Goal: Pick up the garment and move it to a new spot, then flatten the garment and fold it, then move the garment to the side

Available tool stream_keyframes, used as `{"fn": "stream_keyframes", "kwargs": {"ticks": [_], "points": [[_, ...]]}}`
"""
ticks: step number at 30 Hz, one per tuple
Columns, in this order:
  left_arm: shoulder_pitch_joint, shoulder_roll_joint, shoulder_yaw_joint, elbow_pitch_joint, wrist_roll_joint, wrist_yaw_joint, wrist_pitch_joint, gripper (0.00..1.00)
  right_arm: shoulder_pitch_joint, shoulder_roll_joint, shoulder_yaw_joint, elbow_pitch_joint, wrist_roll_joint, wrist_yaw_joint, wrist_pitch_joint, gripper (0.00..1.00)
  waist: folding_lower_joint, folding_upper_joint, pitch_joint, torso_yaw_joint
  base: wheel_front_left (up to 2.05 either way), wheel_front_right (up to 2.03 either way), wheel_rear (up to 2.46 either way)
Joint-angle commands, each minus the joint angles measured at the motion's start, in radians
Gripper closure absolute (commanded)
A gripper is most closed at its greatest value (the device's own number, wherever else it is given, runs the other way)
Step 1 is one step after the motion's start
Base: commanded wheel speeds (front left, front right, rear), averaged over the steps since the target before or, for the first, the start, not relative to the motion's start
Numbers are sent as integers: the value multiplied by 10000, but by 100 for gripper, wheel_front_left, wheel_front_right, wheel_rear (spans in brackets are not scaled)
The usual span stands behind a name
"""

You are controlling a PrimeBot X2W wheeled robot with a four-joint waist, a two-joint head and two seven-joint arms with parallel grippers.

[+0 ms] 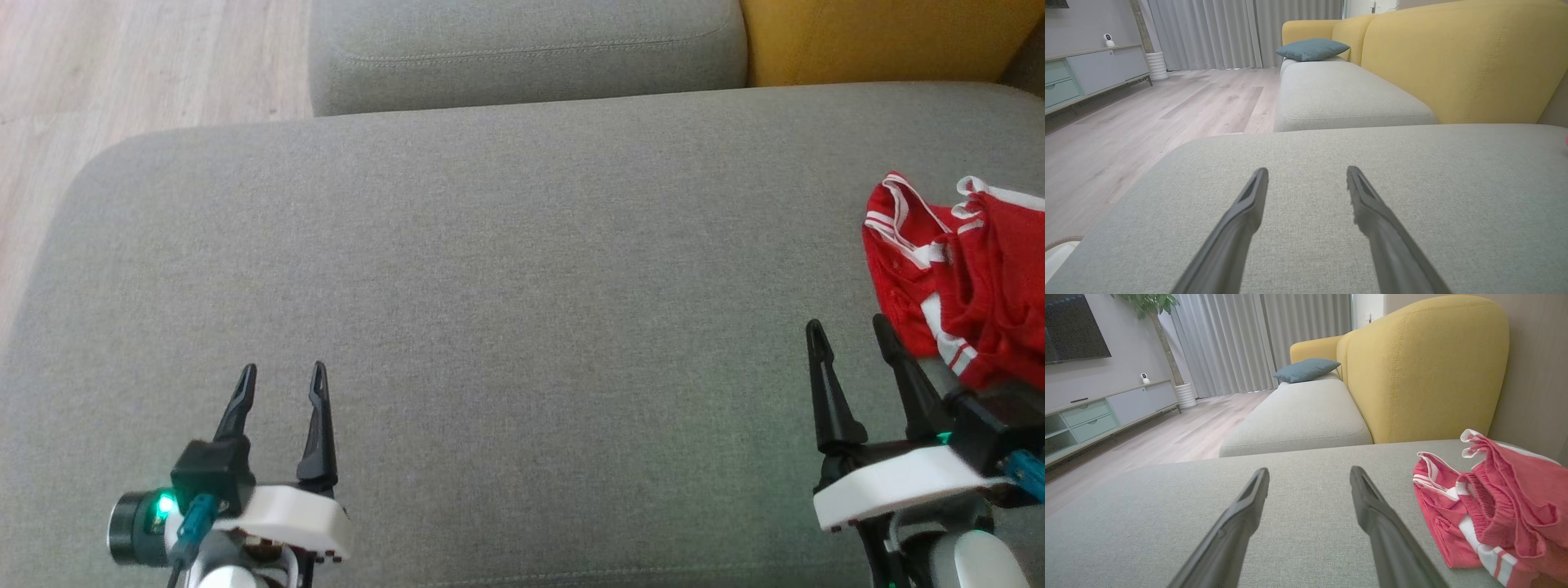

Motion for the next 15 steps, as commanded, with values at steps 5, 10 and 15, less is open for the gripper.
{"fn": "stream_keyframes", "kwargs": {"ticks": [5, 10, 15], "points": [[12, -26, -44, 170, -9, -4, 75, 100, 8, 0, -9, 195, 32, 0, -5, 100, 0, -1, 18, 15, 0, 0, 0], [53, -94, 38, 298, -481, -95, 139, 100, 11, -19, 9, 422, 520, 1, -15, 100, 0, -1, 15, 19, 0, 0, 0], [0, -111, 151, 353, -961, -220, 222, 100, -61, -57, 3, 523, 1021, 2, -6, 100, 0, -1, 9, 22, 0, 0, 0]]}}
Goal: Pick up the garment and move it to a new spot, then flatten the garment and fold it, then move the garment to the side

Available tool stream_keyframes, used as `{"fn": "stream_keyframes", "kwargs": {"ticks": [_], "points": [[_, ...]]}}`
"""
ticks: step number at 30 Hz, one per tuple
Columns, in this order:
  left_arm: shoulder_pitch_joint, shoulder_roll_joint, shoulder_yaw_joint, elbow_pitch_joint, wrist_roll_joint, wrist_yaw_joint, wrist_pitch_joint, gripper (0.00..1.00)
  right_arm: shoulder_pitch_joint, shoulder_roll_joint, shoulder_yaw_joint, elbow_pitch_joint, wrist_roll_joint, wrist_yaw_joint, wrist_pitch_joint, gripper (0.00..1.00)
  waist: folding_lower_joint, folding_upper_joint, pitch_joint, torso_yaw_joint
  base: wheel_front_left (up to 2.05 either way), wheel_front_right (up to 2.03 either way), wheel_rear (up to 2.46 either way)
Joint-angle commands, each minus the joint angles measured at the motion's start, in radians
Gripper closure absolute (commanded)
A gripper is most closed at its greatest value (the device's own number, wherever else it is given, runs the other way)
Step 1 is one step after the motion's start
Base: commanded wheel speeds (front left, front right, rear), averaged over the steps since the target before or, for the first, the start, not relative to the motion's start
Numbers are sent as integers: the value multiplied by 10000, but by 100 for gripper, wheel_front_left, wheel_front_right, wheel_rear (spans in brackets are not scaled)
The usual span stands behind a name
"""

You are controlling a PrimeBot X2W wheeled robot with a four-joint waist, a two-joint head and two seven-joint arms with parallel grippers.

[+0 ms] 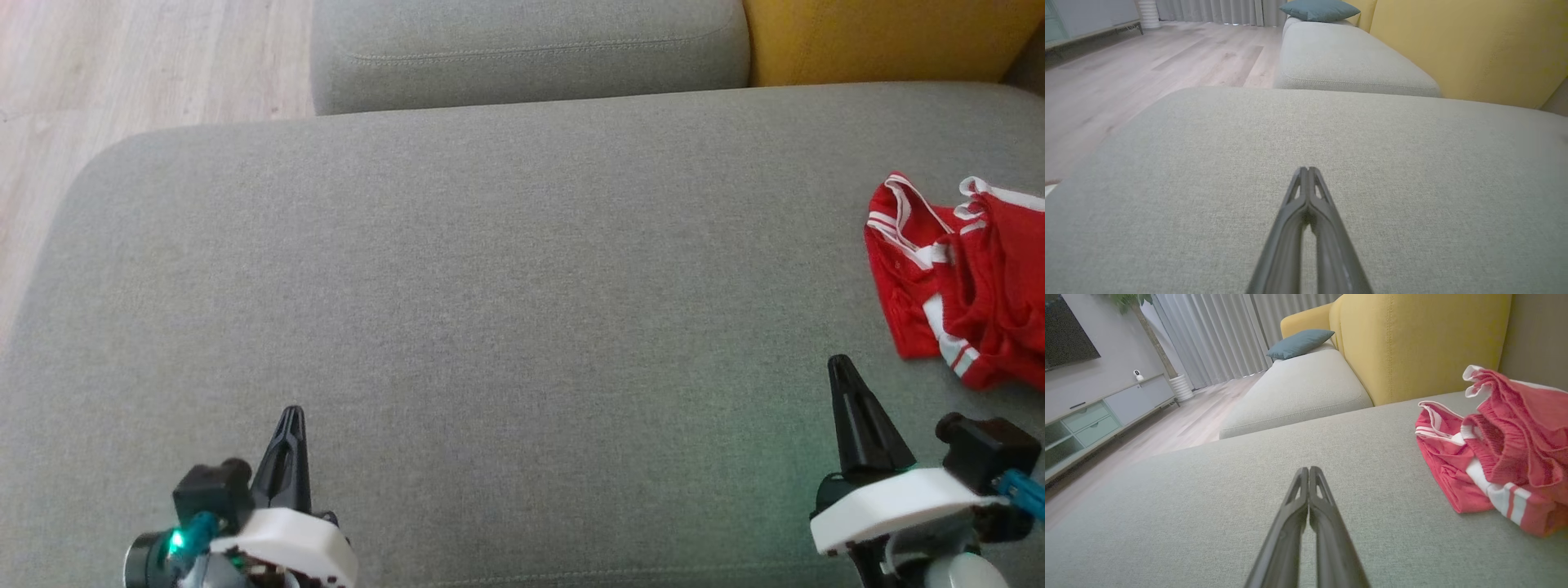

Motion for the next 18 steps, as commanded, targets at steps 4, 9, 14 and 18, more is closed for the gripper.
{"fn": "stream_keyframes", "kwargs": {"ticks": [4, 9, 14, 18], "points": [[-439, 51, 267, -216, -635, -175, 112, 100, -409, -89, -21, -176, 680, 3, -24, 100, 0, -1, -9, 3, 0, 0, 0], [-514, 17, 403, -127, -1218, -340, 212, 100, -489, -120, -29, -61, 1284, 5, -17, 100, 0, -1, -17, 7, 0, 0, 0], [-584, -19, 542, -47, -1793, -501, 312, 100, -563, -147, -41, 47, 1879, 6, -8, 100, 0, -1, -25, 11, 0, 0, 0], [-638, -50, 655, 12, -2255, -628, 395, 100, -622, -167, -54, 133, 2355, 7, 3, 100, 0, -1, -31, 14, 0, 0, 0]]}}
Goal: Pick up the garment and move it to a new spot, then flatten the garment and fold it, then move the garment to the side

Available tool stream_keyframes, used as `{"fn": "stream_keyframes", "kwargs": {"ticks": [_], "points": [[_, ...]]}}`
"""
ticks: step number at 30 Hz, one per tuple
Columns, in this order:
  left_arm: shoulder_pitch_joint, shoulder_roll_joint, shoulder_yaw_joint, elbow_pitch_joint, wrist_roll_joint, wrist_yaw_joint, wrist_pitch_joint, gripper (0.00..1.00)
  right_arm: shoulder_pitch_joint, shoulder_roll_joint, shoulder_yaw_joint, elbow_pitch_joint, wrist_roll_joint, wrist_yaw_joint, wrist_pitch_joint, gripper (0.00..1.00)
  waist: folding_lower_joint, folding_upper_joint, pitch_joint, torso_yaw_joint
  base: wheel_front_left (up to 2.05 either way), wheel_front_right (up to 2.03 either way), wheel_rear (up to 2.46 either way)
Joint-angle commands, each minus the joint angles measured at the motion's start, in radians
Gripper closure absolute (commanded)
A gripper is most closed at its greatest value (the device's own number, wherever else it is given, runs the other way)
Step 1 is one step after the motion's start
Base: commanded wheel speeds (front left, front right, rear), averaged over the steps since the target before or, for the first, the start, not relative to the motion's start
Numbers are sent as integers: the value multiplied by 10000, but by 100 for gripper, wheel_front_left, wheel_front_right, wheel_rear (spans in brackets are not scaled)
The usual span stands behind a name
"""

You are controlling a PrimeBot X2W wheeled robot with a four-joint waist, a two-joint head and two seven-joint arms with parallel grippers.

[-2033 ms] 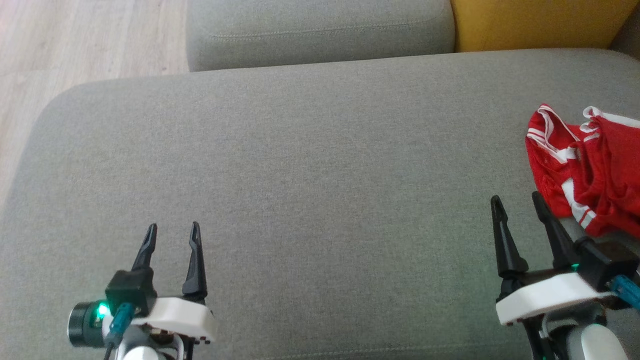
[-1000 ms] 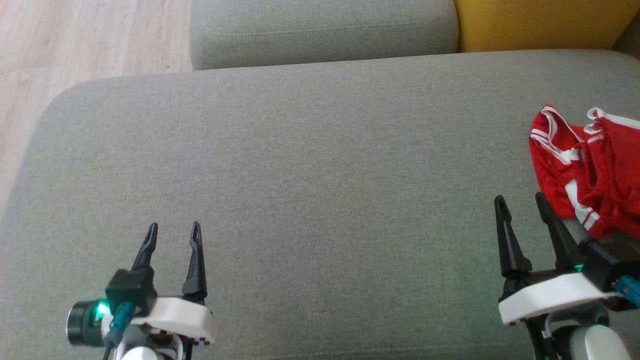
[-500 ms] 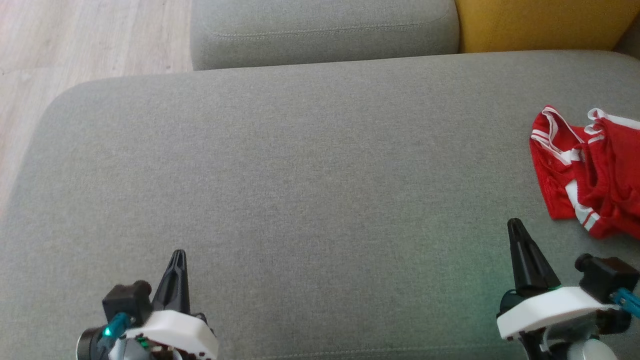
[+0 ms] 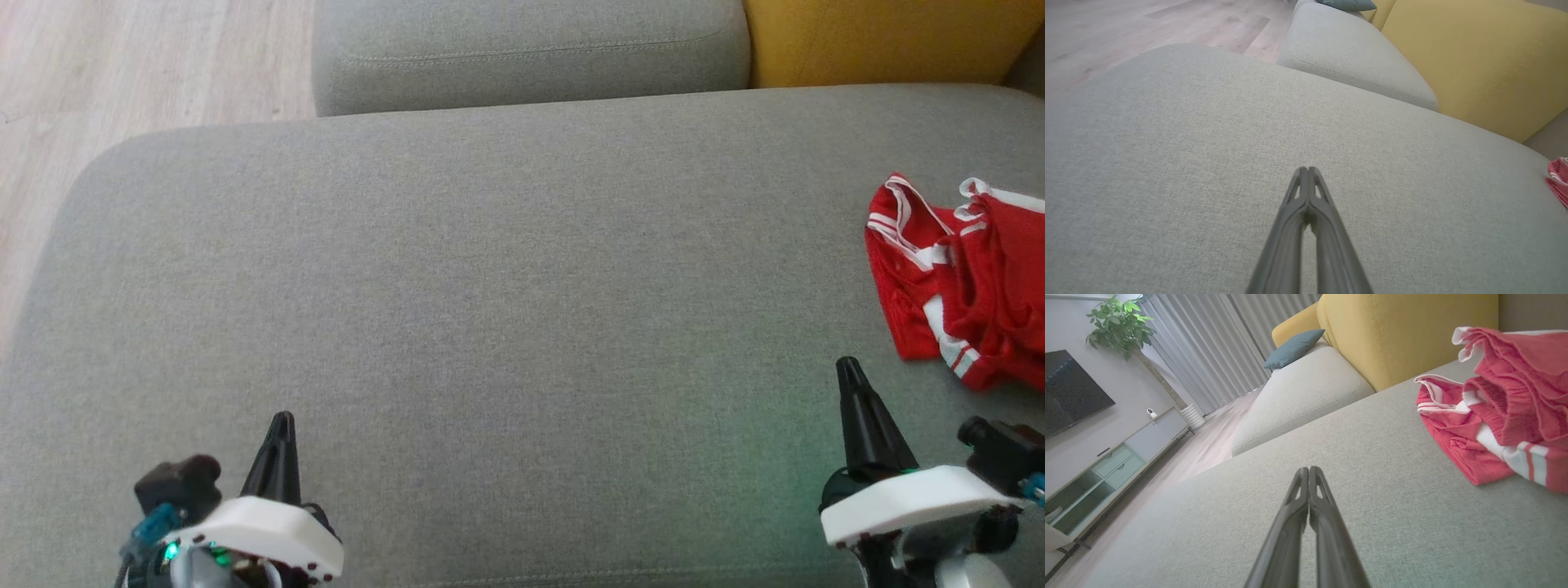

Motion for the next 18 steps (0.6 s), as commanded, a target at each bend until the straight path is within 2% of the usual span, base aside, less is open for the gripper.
{"fn": "stream_keyframes", "kwargs": {"ticks": [1, 18], "points": [[-561, 36, 289, -261, -292, -121, 61, 100, -519, -166, -21, -243, 325, 7, 2, 100, 0, 0, -2, 1, 0, 0, 0], [-767, -114, 801, -78, -2231, -649, 428, 100, -766, -228, -105, 119, 2325, 12, 69, 100, 0, 0, -27, 15, 0, 0, 0]]}}
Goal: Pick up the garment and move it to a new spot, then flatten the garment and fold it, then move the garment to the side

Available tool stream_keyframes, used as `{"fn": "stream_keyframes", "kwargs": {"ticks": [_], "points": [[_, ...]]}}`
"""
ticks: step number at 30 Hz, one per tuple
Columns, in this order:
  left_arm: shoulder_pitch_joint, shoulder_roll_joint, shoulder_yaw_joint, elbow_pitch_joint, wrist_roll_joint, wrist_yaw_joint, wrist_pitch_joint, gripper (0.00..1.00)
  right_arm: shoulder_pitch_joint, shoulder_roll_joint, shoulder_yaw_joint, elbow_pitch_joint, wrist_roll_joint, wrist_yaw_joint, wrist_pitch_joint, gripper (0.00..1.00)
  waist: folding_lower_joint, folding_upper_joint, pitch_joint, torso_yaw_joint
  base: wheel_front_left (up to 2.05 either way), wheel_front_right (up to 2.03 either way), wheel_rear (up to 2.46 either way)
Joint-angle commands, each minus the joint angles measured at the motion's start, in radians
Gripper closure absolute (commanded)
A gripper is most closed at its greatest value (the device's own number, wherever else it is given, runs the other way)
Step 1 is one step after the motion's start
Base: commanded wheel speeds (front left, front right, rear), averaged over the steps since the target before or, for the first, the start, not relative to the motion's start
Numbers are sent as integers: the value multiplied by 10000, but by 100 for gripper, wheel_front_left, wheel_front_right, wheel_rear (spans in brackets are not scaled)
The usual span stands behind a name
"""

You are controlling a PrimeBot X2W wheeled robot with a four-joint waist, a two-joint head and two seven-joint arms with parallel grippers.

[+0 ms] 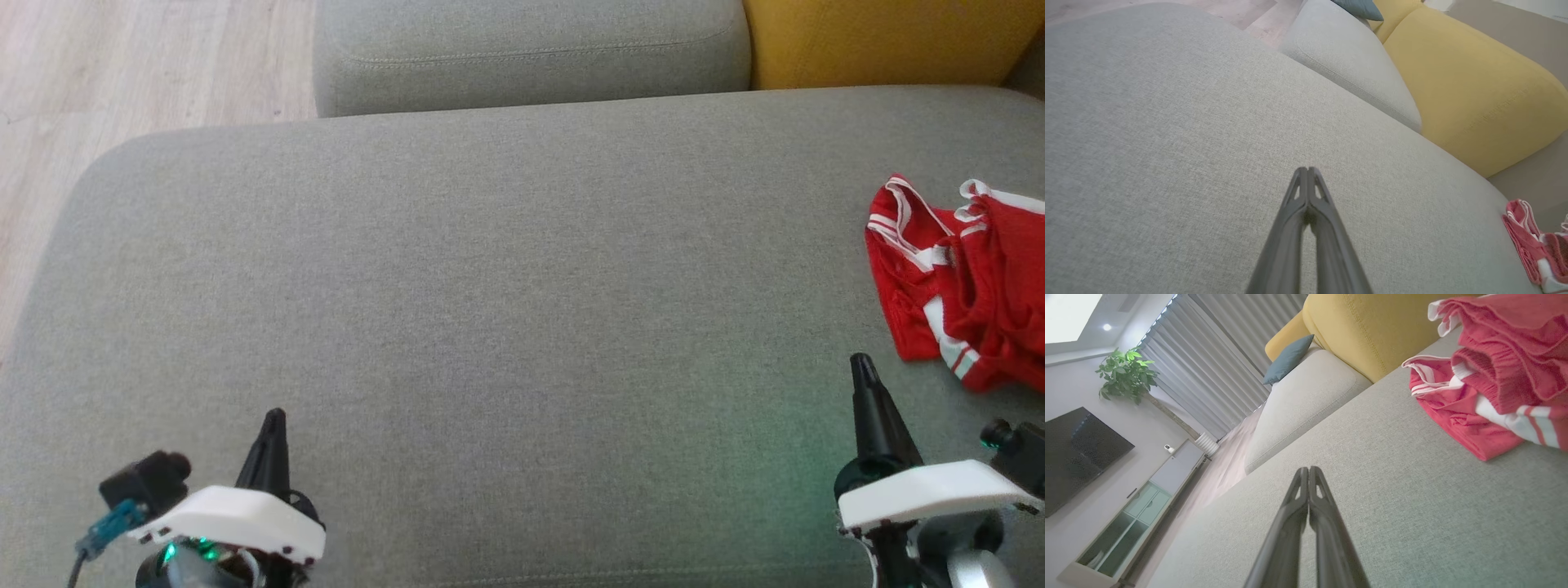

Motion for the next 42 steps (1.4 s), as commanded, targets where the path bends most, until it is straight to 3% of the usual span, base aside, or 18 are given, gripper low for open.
{"fn": "stream_keyframes", "kwargs": {"ticks": [1, 42], "points": [[-600, 65, 321, -266, -294, -100, 27, 100, -545, -211, 16, -266, 344, 12, 59, 100, 0, 0, -2, 1, 0, 0, 0], [-1087, -388, 1679, 180, -4861, -1366, 1012, 100, -1148, -268, -315, 616, 5058, 23, 325, 100, 0, 0, -63, 35, 0, 0, 0]]}}
